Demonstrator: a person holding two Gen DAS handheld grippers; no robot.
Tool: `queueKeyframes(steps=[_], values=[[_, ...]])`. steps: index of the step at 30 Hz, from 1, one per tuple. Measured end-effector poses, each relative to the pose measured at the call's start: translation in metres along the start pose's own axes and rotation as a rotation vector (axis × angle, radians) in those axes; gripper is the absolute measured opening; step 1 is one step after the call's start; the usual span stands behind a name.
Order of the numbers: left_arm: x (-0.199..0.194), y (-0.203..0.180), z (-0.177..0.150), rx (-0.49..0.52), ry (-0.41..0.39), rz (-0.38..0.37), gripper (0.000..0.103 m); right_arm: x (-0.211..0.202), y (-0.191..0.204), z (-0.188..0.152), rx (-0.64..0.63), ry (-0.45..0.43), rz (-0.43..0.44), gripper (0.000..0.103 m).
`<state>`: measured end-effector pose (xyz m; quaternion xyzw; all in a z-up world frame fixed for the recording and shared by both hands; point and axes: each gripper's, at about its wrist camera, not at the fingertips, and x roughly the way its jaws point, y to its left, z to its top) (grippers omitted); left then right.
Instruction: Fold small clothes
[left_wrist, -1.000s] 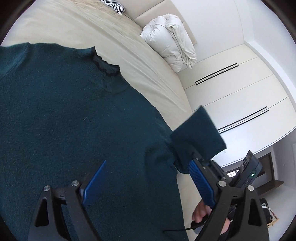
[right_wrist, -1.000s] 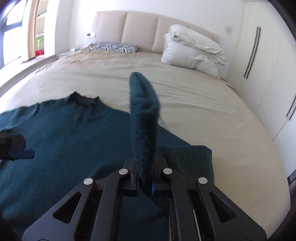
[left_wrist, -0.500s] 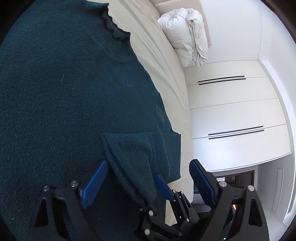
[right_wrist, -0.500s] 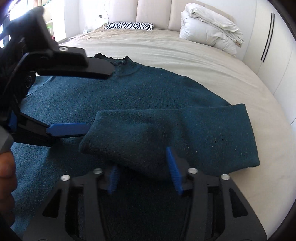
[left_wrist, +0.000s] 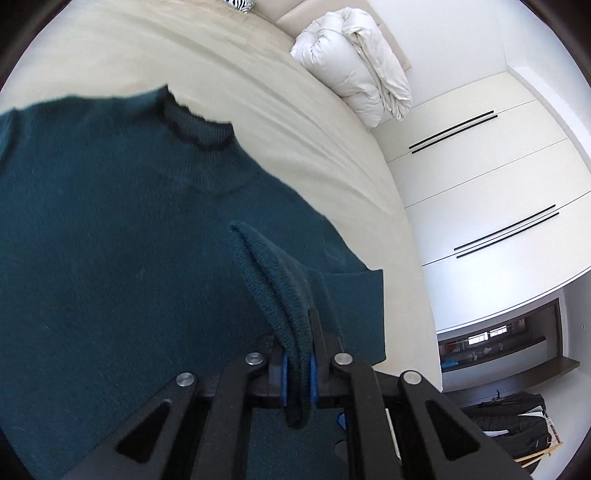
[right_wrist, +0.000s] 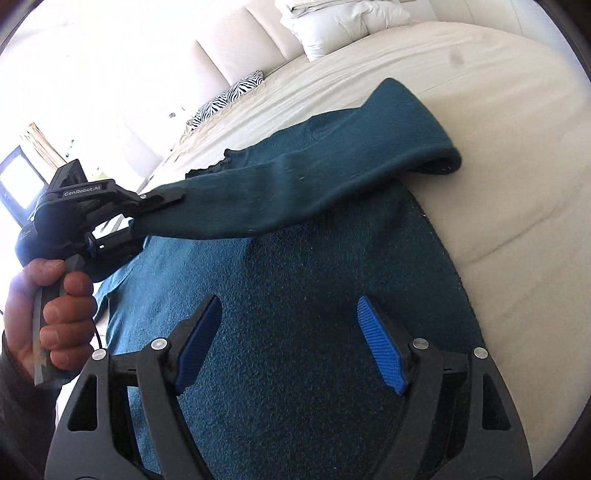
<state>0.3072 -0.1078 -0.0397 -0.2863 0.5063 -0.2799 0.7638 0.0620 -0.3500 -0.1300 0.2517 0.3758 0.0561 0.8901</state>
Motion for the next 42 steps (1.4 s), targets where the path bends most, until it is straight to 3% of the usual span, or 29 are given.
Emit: queueKeyframes(steps=[5,12,17,23,30,35,42], values=[[-0.047,0.021,0.027,0.091,-0.095,0.11,0.009,-0.002,-0.007,-0.001,0.046,-0.011,0.029,0.075],[-0.059,0.083,0.034,0.019,-0.112,0.181,0.009,-0.015,-0.034,0.019,0.321,-0.041,0.171,0.076],[-0.064,0.103,0.031,0.02,-0.137,0.225,0.009,-0.026,-0.045,0.055,0.404,-0.085,0.238,0.076],[-0.072,0.109,0.026,0.018,-0.181,0.212,0.009,-0.027,-0.055,0.104,0.438,-0.114,0.271,0.076],[-0.068,0.119,0.031,0.004,-0.175,0.224,0.009,-0.002,-0.066,0.141,0.452,-0.033,0.319,0.077],[-0.06,0.136,0.019,-0.032,-0.157,0.233,0.01,0.044,-0.072,0.165,0.492,0.045,0.375,0.077],[-0.055,0.169,0.01,-0.088,-0.215,0.115,0.012,0.121,-0.087,0.189,0.543,0.145,0.395,0.077]])
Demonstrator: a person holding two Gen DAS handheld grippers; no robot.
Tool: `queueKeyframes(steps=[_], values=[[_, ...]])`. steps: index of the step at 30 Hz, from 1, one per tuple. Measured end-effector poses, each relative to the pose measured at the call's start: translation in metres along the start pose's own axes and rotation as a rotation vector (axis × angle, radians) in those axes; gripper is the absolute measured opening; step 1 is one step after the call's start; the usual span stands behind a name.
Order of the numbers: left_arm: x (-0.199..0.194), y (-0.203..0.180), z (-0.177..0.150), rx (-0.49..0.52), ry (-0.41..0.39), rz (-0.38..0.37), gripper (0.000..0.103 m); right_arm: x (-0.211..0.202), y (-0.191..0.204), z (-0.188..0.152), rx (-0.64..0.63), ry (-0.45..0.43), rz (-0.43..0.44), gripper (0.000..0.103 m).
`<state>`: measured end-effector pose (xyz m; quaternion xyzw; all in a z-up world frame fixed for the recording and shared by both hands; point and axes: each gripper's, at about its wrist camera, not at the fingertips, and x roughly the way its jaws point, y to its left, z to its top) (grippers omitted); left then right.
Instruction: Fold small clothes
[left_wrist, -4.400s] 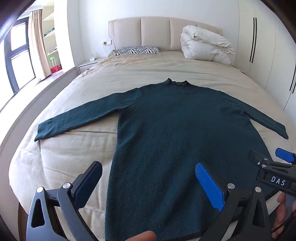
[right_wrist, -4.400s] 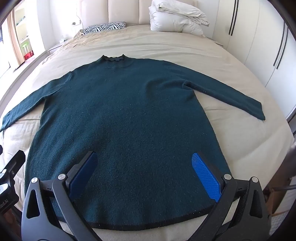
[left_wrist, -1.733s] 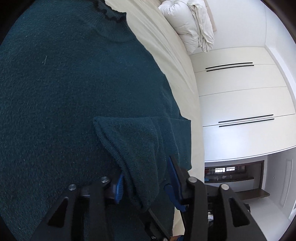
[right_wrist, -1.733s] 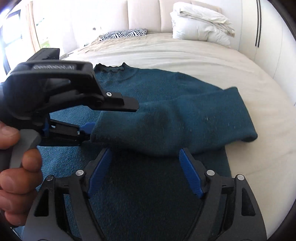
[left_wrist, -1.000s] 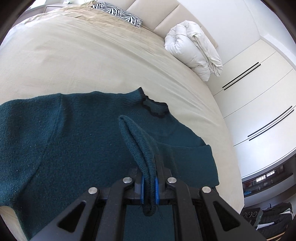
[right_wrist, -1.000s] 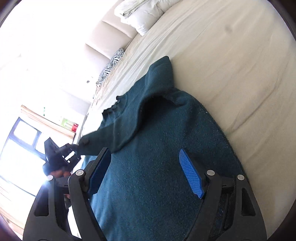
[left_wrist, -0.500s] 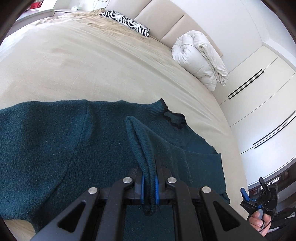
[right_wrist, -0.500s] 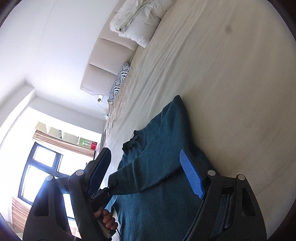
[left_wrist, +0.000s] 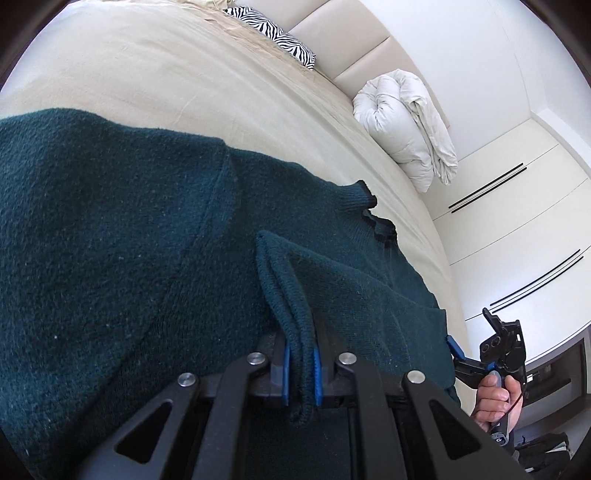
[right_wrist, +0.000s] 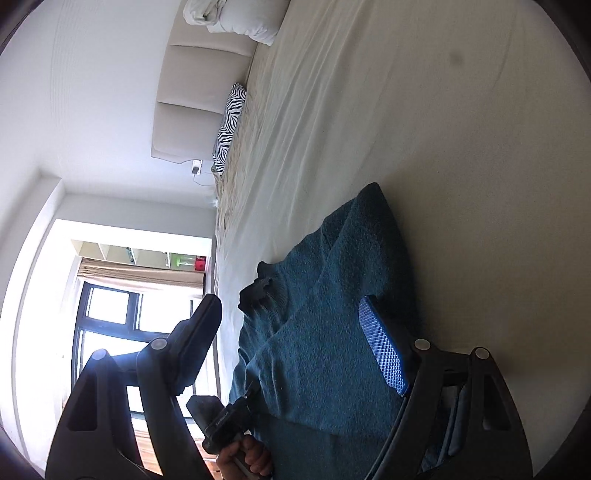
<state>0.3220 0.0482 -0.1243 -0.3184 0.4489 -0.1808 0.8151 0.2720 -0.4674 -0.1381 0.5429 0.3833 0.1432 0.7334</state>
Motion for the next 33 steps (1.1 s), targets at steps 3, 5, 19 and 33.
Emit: queueKeyframes(steps=[3,5,19,33], values=[[0.003,0.0,0.0,0.003,-0.015,-0.01,0.012,0.023,-0.01,0.019,0.024,0.01,-0.012,0.076],[0.005,0.0,0.002,0.004,-0.017,-0.013,0.013,0.033,-0.012,0.031,0.037,0.009,0.003,0.076],[0.006,0.005,0.001,0.009,-0.034,-0.032,0.013,0.011,-0.014,-0.037,-0.055,0.156,-0.016,0.076],[-0.143,0.02,-0.032,-0.078,-0.257,-0.018,0.091,-0.08,0.021,-0.225,-0.139,0.113,0.003,0.077]])
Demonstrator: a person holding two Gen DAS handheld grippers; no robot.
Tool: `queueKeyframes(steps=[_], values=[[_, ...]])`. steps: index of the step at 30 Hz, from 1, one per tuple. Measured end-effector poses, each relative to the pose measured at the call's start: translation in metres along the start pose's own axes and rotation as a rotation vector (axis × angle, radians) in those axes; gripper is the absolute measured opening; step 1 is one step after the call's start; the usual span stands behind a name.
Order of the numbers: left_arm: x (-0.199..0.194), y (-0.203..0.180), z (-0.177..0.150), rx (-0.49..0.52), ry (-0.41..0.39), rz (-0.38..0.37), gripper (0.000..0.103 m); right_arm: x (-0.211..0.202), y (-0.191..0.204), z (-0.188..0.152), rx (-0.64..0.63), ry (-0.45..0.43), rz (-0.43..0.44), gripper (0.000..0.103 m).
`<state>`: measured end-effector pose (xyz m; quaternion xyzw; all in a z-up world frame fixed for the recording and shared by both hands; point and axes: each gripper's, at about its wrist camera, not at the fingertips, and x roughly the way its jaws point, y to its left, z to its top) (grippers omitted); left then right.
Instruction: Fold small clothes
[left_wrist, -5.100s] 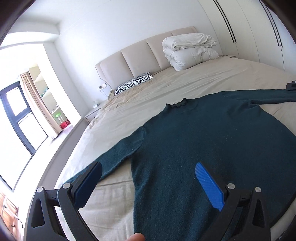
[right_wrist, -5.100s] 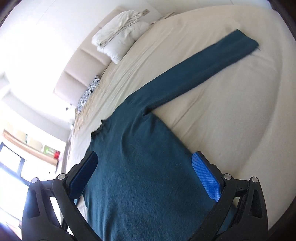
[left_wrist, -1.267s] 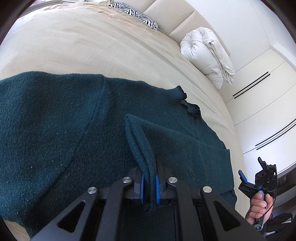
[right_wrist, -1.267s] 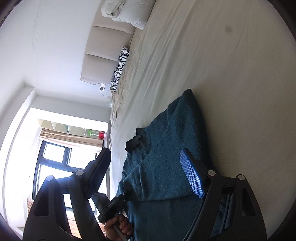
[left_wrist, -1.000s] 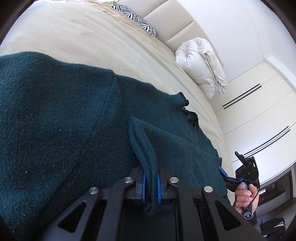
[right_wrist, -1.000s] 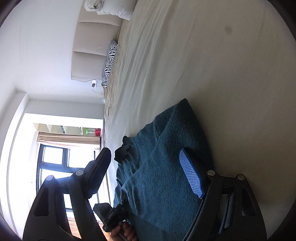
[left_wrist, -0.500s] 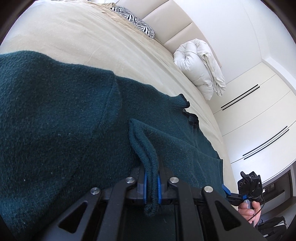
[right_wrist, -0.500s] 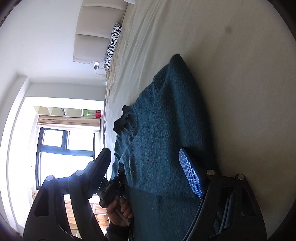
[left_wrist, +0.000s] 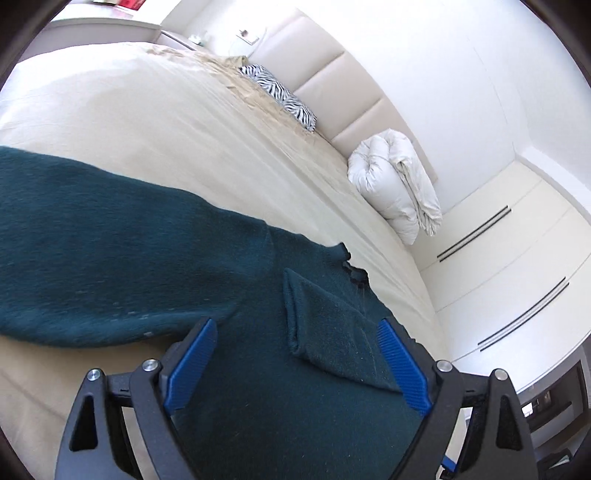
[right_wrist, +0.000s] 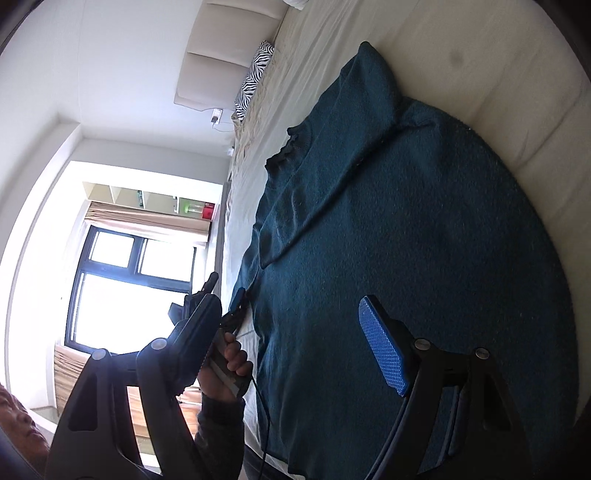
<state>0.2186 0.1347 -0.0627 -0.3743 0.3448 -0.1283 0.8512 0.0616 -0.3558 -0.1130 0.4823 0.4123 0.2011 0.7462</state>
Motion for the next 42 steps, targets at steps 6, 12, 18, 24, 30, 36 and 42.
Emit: queueKeyframes(steps=[6,12,18,24,30,36,42], values=[[-0.128,0.127,-0.005,-0.443,-0.288,0.068,0.089,0.034,0.034,-0.052,-0.062,0.066,0.001,0.077],[-0.169,0.191,-0.001,-0.683,-0.451,0.043,0.077,0.065,0.064,-0.08,-0.076,0.106,0.023,0.077],[-0.155,0.207,0.011,-0.796,-0.549,0.029,0.077,0.072,0.079,-0.092,-0.092,0.124,0.011,0.077],[-0.142,0.214,0.032,-0.839,-0.516,0.044,0.015,0.056,0.078,-0.094,-0.099,0.103,0.002,0.077],[-0.109,0.093,0.077,-0.327,-0.4,0.202,0.011,0.041,0.067,-0.082,-0.091,0.067,0.005,0.077],[0.029,-0.104,-0.029,0.709,-0.122,0.5,0.012,0.038,0.067,-0.05,-0.09,0.022,0.016,0.077],[0.094,-0.12,-0.135,1.098,0.029,0.665,0.014,0.076,0.079,-0.013,-0.138,0.074,-0.054,0.077]])
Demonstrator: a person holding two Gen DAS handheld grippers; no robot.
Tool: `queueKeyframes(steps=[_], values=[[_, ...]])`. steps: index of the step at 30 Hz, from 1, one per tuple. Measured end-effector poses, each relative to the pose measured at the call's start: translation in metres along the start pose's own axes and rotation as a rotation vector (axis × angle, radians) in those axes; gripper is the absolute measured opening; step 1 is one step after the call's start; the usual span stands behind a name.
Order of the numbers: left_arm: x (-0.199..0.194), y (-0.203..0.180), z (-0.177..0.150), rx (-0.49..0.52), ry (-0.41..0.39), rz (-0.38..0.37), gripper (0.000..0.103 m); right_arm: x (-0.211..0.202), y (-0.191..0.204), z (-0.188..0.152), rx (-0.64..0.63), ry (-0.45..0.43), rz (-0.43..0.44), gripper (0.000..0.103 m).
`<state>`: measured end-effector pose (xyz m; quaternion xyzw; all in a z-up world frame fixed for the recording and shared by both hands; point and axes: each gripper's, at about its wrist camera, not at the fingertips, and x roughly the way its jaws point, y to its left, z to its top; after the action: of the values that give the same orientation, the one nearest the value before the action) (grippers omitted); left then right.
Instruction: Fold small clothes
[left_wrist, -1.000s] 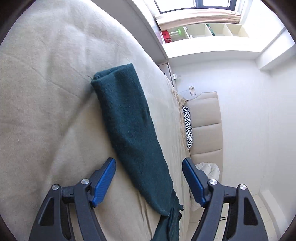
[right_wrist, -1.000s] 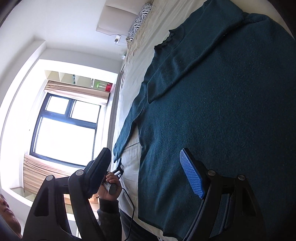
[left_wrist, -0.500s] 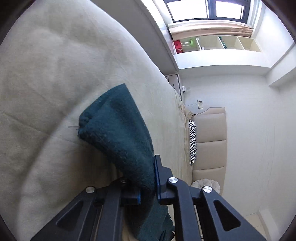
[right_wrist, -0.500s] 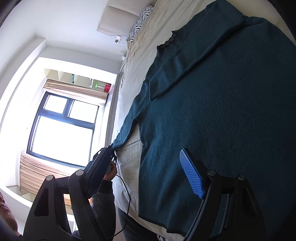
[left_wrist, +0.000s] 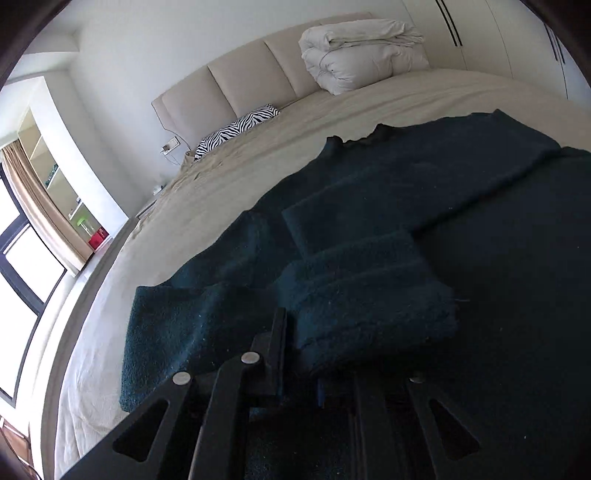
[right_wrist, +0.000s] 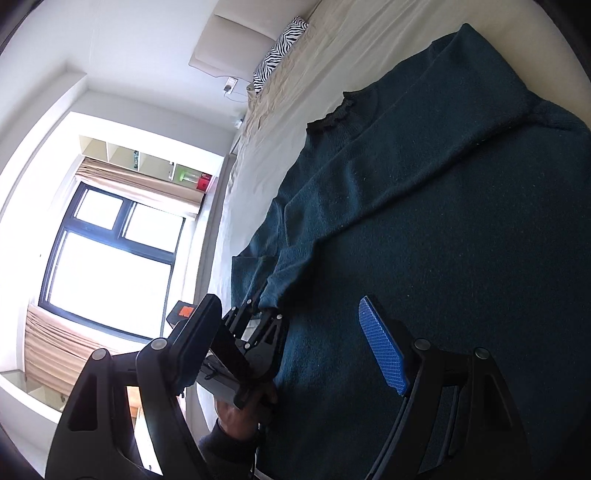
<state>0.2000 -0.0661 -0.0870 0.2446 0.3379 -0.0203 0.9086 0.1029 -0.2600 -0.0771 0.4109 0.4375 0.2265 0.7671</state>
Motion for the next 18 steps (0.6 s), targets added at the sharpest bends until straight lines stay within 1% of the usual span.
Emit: queueKeyframes(steps=[1,3,6,7,8,11,13,15,17,18], values=[[-0.001,-0.001,0.002,0.003,-0.009,0.004,0.016,0.01,0.001,0.007,-0.004,0.019,0.006,0.077],[-0.009,0.008,-0.01,-0.021,-0.027,0.0,0.017,0.032,0.003,0.017,-0.004,0.053,0.024,0.077],[-0.009,0.019,-0.018,-0.056,-0.027,-0.013,0.022,0.072,0.0,0.03,0.031,0.099,0.042,0.077],[-0.013,0.021,-0.024,-0.061,-0.029,-0.013,0.023,0.086,-0.002,0.033,0.053,0.118,0.047,0.077],[-0.012,0.024,-0.023,-0.064,-0.033,-0.009,0.026,0.099,-0.005,0.035,0.074,0.136,0.05,0.077],[-0.014,0.027,-0.024,-0.073,-0.044,-0.001,0.028,0.132,-0.013,0.034,0.127,0.181,0.056,0.077],[-0.015,0.03,-0.024,-0.088,-0.053,-0.001,0.029,0.146,-0.018,0.03,0.156,0.188,0.052,0.074],[-0.016,0.036,-0.026,-0.117,-0.056,0.0,0.03,0.151,-0.017,0.028,0.181,0.187,0.092,0.071],[-0.014,0.041,-0.028,-0.15,-0.052,-0.006,0.03,0.155,-0.016,0.028,0.193,0.193,0.091,0.066],[-0.013,0.045,-0.028,-0.163,-0.048,-0.01,0.03,0.158,-0.013,0.028,0.189,0.203,0.079,0.06]])
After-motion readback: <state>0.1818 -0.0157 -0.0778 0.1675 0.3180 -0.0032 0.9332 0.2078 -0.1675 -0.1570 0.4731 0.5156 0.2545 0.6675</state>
